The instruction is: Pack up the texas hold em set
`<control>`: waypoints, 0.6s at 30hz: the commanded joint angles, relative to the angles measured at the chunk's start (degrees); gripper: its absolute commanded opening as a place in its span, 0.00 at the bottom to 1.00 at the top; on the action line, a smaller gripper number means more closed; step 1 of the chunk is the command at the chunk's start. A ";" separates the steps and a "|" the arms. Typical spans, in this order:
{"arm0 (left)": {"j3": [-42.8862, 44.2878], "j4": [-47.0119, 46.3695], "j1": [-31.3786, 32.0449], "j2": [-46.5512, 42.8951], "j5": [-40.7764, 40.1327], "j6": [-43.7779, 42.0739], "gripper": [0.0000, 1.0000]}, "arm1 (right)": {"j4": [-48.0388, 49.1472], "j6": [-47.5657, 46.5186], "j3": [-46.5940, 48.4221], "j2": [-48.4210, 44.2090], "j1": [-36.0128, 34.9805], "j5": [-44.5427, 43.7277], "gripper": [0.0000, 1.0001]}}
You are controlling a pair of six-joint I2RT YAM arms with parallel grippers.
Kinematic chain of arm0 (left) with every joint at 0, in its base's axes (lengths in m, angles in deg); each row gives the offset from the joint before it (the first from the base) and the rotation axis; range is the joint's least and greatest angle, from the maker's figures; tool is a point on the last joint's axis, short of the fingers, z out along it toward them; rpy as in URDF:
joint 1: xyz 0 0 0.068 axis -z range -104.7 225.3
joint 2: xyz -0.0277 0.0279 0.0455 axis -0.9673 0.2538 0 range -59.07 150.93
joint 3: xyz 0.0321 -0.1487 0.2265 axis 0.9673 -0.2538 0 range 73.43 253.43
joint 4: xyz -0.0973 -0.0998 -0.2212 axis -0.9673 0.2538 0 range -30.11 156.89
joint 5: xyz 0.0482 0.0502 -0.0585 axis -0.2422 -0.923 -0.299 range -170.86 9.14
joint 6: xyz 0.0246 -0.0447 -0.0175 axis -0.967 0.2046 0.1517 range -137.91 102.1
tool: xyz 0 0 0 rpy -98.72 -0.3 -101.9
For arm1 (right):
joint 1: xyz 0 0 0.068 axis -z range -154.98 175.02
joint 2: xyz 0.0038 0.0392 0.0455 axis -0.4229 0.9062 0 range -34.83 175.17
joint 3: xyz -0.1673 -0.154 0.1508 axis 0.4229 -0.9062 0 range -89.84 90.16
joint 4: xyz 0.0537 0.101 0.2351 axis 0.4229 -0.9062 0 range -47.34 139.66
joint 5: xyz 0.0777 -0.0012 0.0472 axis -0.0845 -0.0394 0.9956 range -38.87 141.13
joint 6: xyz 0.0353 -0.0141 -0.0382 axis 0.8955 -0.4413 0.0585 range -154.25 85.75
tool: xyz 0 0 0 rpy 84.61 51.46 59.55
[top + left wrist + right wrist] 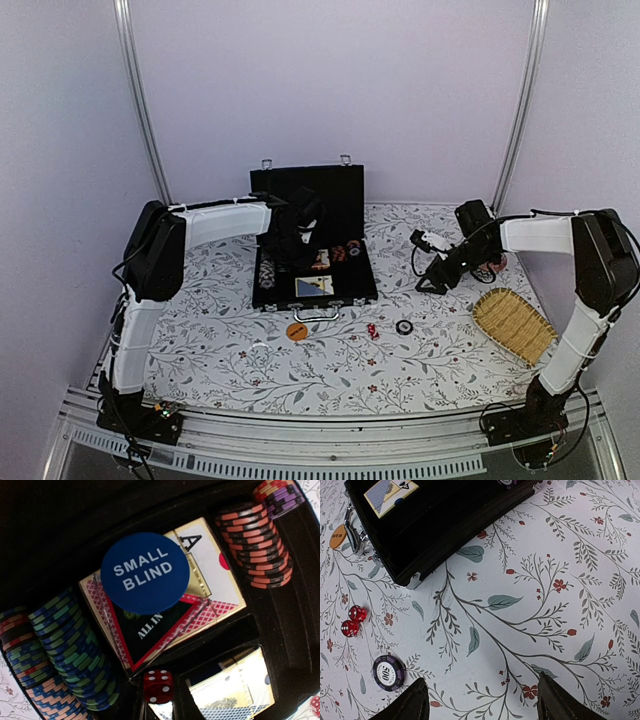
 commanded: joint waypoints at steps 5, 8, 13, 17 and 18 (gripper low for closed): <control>1.27 1.04 -0.24 1.72 0.98 -0.23 0.05 | -1.04 -0.50 1.58 1.24 -0.03 1.35 0.74; 1.40 1.41 -0.26 1.79 1.10 -0.34 0.09 | -1.13 -0.50 1.57 1.31 0.01 1.43 0.74; 1.54 1.85 -0.24 1.81 0.82 -0.35 0.19 | -1.30 -0.50 1.77 1.42 -0.02 1.53 0.74; 1.86 2.00 -0.15 1.73 0.71 -0.43 0.25 | -1.38 -0.50 1.77 1.41 0.00 1.65 0.74; 1.95 2.07 -0.15 1.72 0.66 -0.44 0.26 | -1.39 -0.50 1.77 1.42 0.00 1.70 0.74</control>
